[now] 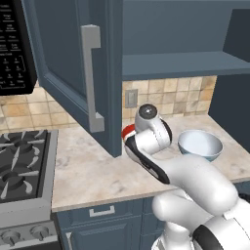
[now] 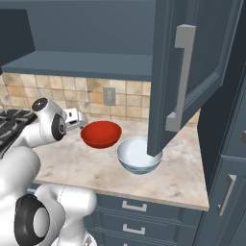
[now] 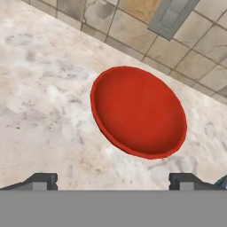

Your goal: Open the cabinet. Pick the bowls from the counter and place them in the cabinet. Then close the cabinet.

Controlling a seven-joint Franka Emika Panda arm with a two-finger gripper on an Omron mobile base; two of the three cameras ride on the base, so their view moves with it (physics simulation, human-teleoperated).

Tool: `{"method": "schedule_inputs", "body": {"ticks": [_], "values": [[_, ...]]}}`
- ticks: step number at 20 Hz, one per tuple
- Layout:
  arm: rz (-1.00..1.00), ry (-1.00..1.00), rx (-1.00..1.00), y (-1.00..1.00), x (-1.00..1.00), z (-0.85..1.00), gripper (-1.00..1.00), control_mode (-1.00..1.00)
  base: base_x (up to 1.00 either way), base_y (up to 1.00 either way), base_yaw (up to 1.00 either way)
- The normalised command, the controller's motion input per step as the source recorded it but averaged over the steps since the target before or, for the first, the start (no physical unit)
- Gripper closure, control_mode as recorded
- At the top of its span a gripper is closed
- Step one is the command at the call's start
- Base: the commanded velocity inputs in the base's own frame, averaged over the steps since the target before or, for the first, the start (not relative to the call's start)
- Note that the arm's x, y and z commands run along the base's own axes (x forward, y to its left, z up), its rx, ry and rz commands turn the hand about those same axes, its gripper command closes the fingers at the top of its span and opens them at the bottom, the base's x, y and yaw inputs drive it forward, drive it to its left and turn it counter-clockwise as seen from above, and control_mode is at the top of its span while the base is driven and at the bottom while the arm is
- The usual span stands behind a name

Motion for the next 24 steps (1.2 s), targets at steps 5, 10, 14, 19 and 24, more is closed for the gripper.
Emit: {"method": "schedule_inputs", "body": {"ticks": [5, 10, 14, 19, 24], "values": [[0.01, 0.00, 0.00, 0.00, 0.11, -0.26, -1.00, -1.00, 0.00, 0.00, 0.00], [0.02, 0.01, 0.00, 0.00, 0.11, -0.24, -1.00, -1.00, 0.00, 0.00, 0.00], [0.02, 0.03, 0.00, 0.00, 0.15, -0.15, -1.00, -1.00, 0.00, 0.00, 0.00], [0.02, 0.00, 0.00, 0.00, 0.18, -0.17, -1.00, -1.00, 0.00, 0.00, 0.00], [0.02, 0.00, 0.00, 0.00, 0.19, -0.20, -1.00, -1.00, 0.00, 0.00, 0.00]]}}
